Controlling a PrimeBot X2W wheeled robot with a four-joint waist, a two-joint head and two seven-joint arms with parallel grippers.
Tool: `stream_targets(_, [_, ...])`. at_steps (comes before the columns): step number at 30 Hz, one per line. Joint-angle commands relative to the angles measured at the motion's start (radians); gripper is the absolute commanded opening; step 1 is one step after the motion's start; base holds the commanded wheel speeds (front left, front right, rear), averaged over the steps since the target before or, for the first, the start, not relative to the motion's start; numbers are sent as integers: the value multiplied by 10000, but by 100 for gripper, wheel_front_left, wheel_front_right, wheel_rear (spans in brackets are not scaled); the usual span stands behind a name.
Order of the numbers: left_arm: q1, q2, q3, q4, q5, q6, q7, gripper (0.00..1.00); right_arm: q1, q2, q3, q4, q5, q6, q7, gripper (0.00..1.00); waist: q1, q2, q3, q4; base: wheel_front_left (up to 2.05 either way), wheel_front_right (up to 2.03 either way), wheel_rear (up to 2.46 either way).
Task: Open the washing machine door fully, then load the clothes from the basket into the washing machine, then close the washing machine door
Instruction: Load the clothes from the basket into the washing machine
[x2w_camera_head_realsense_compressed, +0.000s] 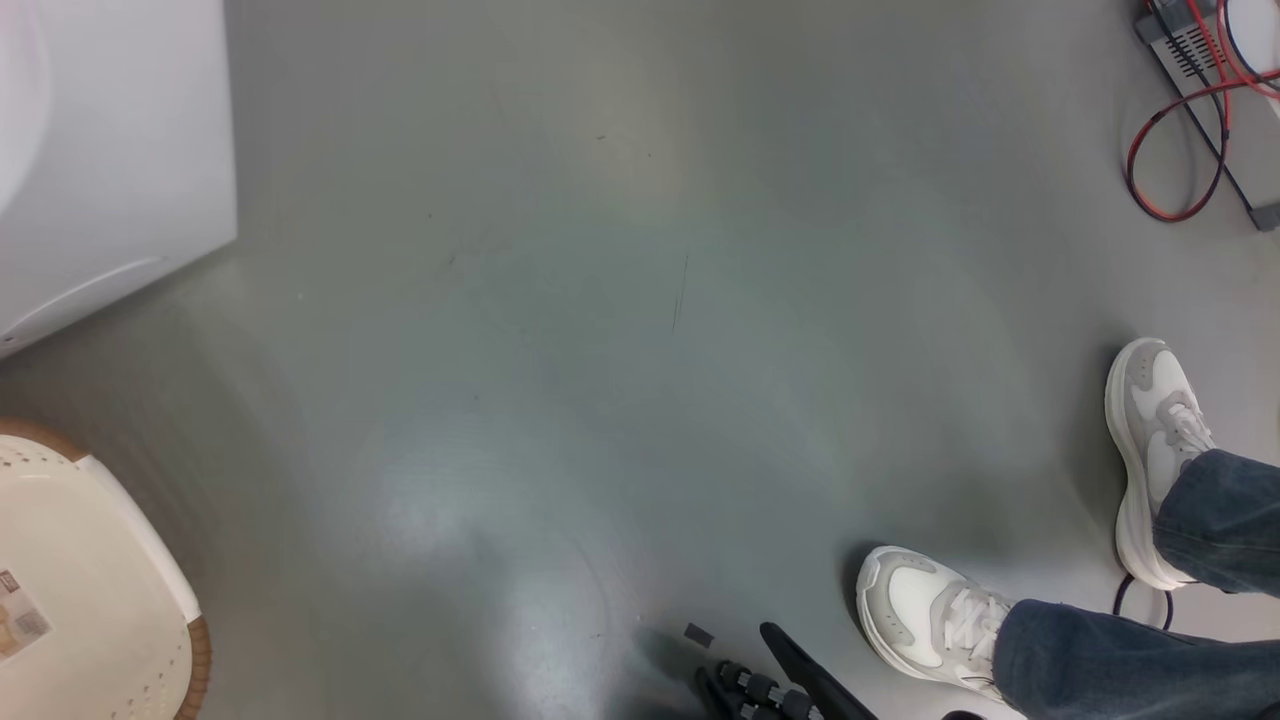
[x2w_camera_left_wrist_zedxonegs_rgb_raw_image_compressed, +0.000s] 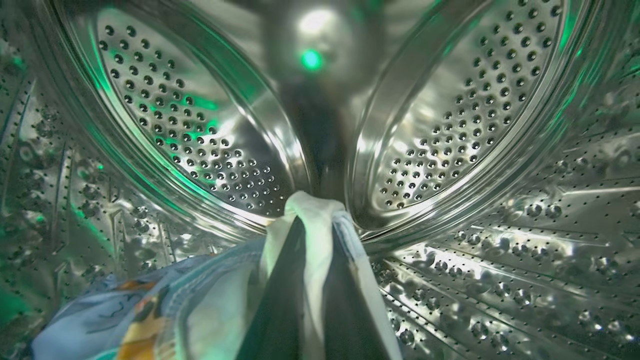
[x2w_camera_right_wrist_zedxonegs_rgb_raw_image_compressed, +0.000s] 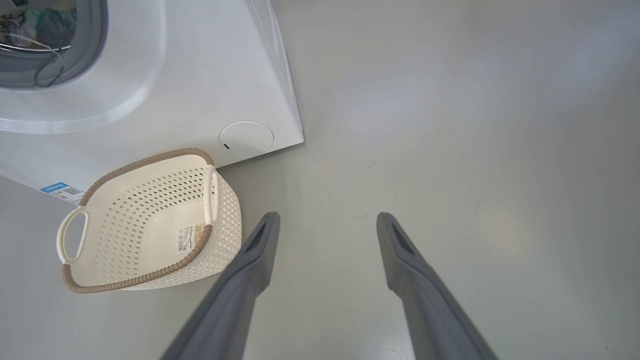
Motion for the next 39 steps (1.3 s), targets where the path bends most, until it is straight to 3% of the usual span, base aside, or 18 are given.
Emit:
stream_targets(1, [-224, 489, 31, -270, 94, -186, -148, 0, 304, -183, 160, -218, 24, 16, -49, 100, 0, -1, 58, 7, 0, 0, 0])
stream_targets(6, [-463, 496, -160, -188, 169, -672, -498, 0, 330, -183, 128, -290, 16, 16, -49, 100, 0, -1, 130, 6, 0, 0, 0])
stream_targets(11, [-365, 453, -484, 575, 189, -1053, 9, 0, 360, -183, 55, -245, -34, 16, -49, 100, 0, -1, 34, 17, 0, 0, 0])
stream_targets(14, [-425, 370, -527, 890, 60, -1166, 367, 50, 314, -183, 128, -198, -49, 16, -49, 100, 0, -1, -46, 21, 0, 0, 0])
stream_targets(15, [-467, 337, -450, 964, -37, -1137, 363, 100, 287, -183, 159, -182, -54, 16, -49, 100, 0, -1, -74, 23, 0, 0, 0])
stream_targets(26, [35, -11, -62, 1490, -516, -639, -268, 100, -373, -183, 301, 177, -154, 16, -49, 100, 0, -1, -658, 77, 0, 0, 0])
stream_targets(31, [665, -743, 129, 1668, -816, -372, -568, 100, -664, -183, -45, 361, -163, 16, -49, 100, 0, -1, -1151, 618, 0, 0, 0])
stream_targets(39, [1908, -1899, 114, 1546, -917, -532, -783, 100, -1010, -183, -600, 795, -200, 16, -49, 100, 0, -1, -2161, 1500, 0, 0, 0])
